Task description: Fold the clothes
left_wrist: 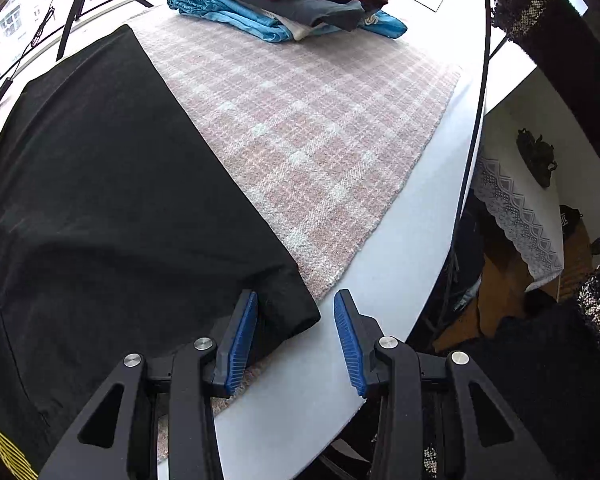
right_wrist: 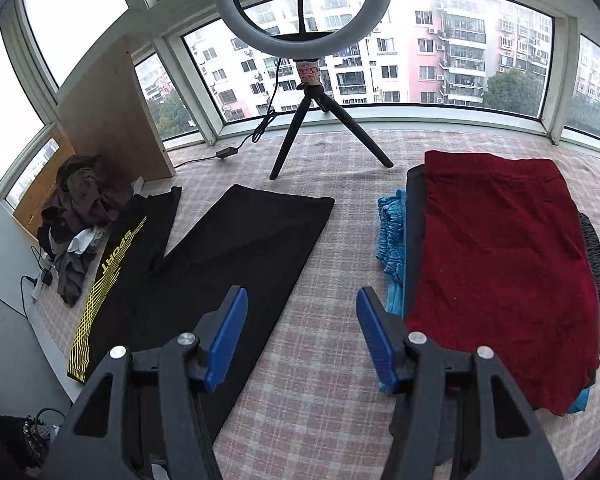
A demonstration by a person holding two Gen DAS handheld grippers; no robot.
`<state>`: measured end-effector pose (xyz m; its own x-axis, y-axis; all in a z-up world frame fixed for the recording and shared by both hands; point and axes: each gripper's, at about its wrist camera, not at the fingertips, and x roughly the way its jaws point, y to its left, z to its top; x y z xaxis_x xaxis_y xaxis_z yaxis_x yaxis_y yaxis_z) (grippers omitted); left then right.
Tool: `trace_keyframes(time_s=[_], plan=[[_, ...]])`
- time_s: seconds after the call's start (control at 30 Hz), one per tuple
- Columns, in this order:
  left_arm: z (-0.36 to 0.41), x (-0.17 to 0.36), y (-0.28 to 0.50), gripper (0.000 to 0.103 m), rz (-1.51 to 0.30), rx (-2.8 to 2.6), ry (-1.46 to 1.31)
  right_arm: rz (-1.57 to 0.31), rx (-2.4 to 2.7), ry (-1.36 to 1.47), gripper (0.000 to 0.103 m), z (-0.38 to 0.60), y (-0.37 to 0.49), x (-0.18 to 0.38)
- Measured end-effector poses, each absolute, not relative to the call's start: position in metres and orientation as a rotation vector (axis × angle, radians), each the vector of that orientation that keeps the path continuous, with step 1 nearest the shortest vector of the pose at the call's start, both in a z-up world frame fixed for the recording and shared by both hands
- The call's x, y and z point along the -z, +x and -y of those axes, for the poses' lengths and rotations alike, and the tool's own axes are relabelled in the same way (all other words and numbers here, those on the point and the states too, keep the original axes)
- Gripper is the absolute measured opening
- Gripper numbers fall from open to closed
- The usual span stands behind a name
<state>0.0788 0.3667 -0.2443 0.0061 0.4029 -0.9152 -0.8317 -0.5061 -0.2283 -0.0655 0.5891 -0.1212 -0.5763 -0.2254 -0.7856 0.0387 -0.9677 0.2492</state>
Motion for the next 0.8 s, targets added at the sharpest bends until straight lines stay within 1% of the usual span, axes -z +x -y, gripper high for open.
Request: trace_keyframes(time_s=[0.03, 0.07, 0.13, 0.3, 0.4, 0.5, 0.57, 0.6, 0.63, 0.67, 0.7, 0.73, 0.77, 0.8], plan=[[-0.366, 0.245, 0.075, 0.024, -0.471, -1.675, -1.351, 0.318, 2.628, 1.382, 0.056, -0.584, -0.077, 0.131], [-0.364, 0.245, 0.071, 0.021, -0.45, -1.677, -1.364, 0.311, 2.623, 1.393, 0.056, -0.578, -0.089, 0.14], [-0.358, 0.243, 0.065, 0.01, -0.412, -1.683, -1.384, 0.296, 2.636, 1.418, 0.056, -0.565, -0.115, 0.157], [-0.341, 0.227, 0.057, 0.008, -0.32, -1.712, -1.38, 0.226, 2.674, 1.531, 0.056, -0.551, -0.197, 0.212], [-0.328, 0.219, 0.046, 0.008, -0.256, -1.745, -1.383, 0.302, 2.699, 1.611, 0.056, -0.562, -0.233, 0.239], [-0.317, 0.215, 0.034, 0.008, -0.185, -1.765, -1.402, 0.356, 2.705, 1.639, 0.056, -0.569, -0.251, 0.253], [-0.311, 0.213, 0.029, 0.008, -0.153, -1.776, -1.405, 0.346, 2.672, 1.664, 0.056, -0.566, -0.26, 0.261], [-0.308, 0.212, 0.027, 0.008, -0.14, -1.782, -1.405, 0.306, 2.677, 1.665, 0.056, -0.562, -0.261, 0.263], [-0.306, 0.212, 0.024, 0.008, -0.125, -1.786, -1.404, 0.262, 2.685, 1.666, 0.054, -0.558, -0.263, 0.264], [-0.304, 0.211, 0.022, 0.008, -0.109, -1.789, -1.401, 0.218, 2.691, 1.666, 0.051, -0.553, -0.265, 0.265], [-0.301, 0.21, 0.019, 0.008, -0.091, -1.791, -1.398, 0.169, 2.709, 1.665, 0.034, -0.549, -0.265, 0.265], [-0.299, 0.21, 0.017, 0.008, -0.073, -1.793, -1.393, 0.12, 2.724, 1.67, 0.01, -0.546, -0.266, 0.265], [-0.295, 0.209, 0.015, 0.008, -0.056, -1.793, -1.389, 0.139, 2.711, 1.675, 0.003, -0.547, -0.267, 0.265], [-0.291, 0.208, 0.013, 0.008, -0.039, -1.793, -1.385, 0.164, 2.696, 1.681, 0.003, -0.548, -0.268, 0.264]])
